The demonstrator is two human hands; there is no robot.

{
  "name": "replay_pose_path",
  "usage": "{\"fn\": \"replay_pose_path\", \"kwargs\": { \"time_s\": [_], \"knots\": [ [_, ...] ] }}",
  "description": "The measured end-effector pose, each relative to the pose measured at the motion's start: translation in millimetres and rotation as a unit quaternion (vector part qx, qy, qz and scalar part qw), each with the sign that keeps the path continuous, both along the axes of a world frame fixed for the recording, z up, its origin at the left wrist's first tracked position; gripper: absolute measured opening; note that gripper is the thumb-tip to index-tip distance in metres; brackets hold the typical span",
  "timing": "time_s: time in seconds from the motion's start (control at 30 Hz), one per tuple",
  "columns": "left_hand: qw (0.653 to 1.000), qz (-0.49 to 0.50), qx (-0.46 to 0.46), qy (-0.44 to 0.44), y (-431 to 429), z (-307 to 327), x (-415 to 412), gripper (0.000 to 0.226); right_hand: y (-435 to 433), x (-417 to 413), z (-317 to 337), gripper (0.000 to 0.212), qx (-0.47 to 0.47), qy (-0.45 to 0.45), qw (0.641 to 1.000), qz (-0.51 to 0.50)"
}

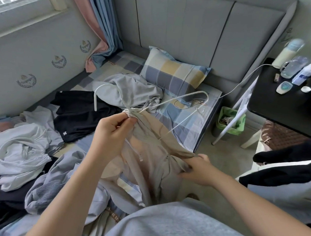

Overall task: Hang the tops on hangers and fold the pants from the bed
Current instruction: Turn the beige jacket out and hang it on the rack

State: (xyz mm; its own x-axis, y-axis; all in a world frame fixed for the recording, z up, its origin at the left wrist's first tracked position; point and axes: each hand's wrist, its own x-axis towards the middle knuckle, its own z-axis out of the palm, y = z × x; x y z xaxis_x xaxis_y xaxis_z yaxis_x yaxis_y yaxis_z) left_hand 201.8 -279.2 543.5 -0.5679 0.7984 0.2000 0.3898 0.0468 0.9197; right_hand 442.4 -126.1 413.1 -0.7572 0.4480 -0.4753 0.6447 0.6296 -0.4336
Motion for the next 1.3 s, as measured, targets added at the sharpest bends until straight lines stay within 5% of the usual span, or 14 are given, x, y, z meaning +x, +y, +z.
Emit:
{"fn": "replay_pose_path", "kwargs": {
  "time_s": [0.13,0.23,0.47,0.63,0.87,1.03,1.2,1.3],
  "knots": [
    [0.995,-0.05,-0.086,-0.001,-16,-1,-18,0.017,23,13,1,0.013,0.117,0.037,0.992,-0.042],
    [0.986,-0.091,-0.136,-0.005,-25,-3,-26,0.013,34,22,12,0.022,0.173,0.13,0.97,-0.114],
    [0.953,-0.12,-0.273,0.045,-22,-14,-25,0.031,43,22,34,0.015,0.264,0.183,0.943,-0.082],
    [0.939,-0.121,-0.314,0.066,-12,-19,-13,0.04,43,15,56,0.008,0.178,0.288,0.938,-0.082],
    [0.939,-0.141,-0.304,0.075,4,-17,6,0.051,26,-5,91,0.021,0.069,0.268,0.961,-0.012],
    [0.943,-0.153,-0.256,0.146,15,-11,21,0.038,-7,-33,101,0.019,0.003,0.208,0.976,0.06],
    [0.959,-0.038,-0.159,0.23,19,-12,33,0.007,-19,-41,110,0.036,-0.103,0.314,0.942,-0.065],
    [0.961,0.094,-0.142,0.219,19,-23,44,0.022,-17,-41,113,0.031,-0.138,0.366,0.91,-0.135]
  ]
}}
